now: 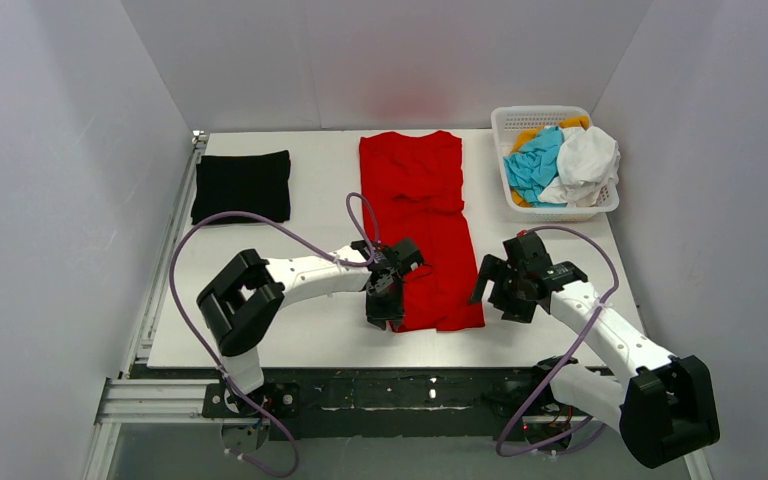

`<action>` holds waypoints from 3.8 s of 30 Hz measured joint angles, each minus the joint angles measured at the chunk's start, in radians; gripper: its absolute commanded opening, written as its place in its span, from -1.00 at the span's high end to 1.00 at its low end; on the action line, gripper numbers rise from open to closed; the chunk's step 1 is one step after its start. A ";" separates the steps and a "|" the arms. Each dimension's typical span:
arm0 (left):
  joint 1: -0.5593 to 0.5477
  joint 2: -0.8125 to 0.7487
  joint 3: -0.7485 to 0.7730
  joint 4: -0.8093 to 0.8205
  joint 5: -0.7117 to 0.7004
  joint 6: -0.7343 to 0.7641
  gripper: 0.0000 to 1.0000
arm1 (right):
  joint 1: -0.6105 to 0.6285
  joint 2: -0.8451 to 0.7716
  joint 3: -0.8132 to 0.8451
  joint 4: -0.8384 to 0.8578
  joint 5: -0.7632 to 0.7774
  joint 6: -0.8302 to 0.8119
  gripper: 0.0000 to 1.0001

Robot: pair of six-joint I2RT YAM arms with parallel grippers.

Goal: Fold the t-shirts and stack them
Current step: Grab the bottom of the folded rectangular tshirt with both arms, then fold the folded rectangular tshirt in 1/3 of the way

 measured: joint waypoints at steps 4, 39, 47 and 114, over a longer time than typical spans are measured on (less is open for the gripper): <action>0.000 -0.026 -0.005 0.019 0.011 0.000 0.37 | 0.000 -0.010 0.000 -0.004 -0.004 -0.002 -0.89; 0.003 -0.032 -0.045 0.030 -0.046 -0.016 1.00 | 0.000 0.018 -0.116 0.062 -0.181 -0.002 -0.15; 0.010 -0.086 -0.117 0.069 -0.037 -0.035 1.00 | 0.007 0.081 -0.116 0.105 -0.239 0.003 0.97; 0.522 0.218 0.434 -0.102 0.066 0.237 1.00 | -0.045 0.591 0.568 0.152 -0.128 -0.024 0.97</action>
